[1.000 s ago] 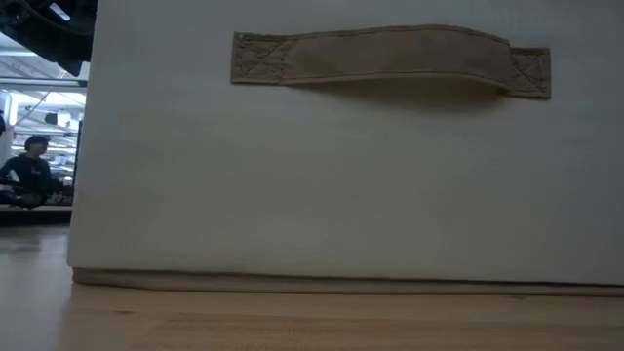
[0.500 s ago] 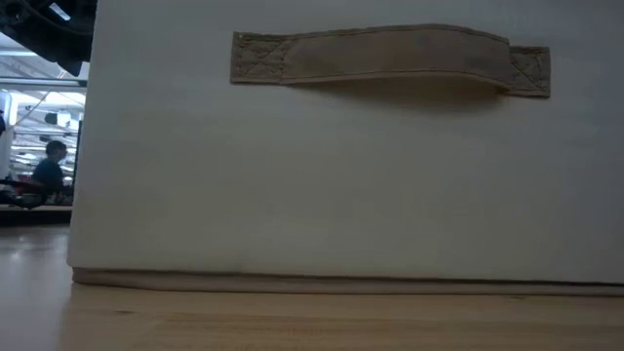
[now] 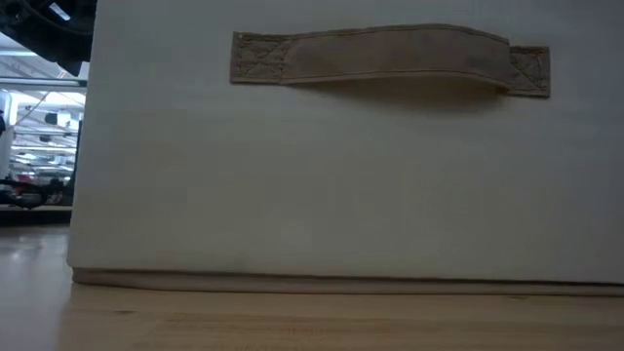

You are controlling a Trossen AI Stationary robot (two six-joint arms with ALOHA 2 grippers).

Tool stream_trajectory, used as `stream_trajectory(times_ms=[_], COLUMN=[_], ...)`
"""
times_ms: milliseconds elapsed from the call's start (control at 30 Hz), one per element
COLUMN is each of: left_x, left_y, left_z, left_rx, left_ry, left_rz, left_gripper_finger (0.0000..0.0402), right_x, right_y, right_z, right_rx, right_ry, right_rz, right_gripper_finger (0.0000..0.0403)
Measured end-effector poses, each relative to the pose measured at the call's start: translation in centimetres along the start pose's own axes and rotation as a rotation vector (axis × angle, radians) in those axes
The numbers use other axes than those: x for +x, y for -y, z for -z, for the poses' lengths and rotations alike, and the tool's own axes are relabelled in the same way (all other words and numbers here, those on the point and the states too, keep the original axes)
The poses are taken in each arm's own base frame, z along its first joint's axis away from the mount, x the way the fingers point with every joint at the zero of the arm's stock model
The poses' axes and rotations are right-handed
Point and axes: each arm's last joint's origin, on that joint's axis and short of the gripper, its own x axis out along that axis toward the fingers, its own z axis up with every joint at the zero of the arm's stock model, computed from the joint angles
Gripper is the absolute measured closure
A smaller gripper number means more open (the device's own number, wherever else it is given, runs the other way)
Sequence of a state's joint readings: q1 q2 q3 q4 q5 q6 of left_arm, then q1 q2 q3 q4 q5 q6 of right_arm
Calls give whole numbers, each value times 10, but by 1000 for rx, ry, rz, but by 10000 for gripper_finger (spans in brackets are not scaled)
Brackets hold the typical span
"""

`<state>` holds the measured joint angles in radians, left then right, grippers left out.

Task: Sort clothes
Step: Put the black shirt into the top laundry organizer

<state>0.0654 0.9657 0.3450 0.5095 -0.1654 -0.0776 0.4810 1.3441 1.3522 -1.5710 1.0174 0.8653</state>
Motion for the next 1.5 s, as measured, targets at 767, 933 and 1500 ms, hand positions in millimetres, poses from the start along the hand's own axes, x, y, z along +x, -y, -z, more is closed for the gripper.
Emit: stream_trajectory(times_ms=[767,933,1500], left_x=[0,0,0], left_y=[0,0,0], left_z=[0,0,0], left_rx=[-5,-16,-20], left_ry=[1,0,-1], left_rz=[0,0,0], left_gripper_finger=[263,263,263], right_x=[20,33,132], right_y=[123,143,140], right_z=[-131,-155,-186], right_rx=[-124,-125,-216], right_ry=[249,437,594], right_rz=[272,242,77], right_gripper_finger=[384,384,382])
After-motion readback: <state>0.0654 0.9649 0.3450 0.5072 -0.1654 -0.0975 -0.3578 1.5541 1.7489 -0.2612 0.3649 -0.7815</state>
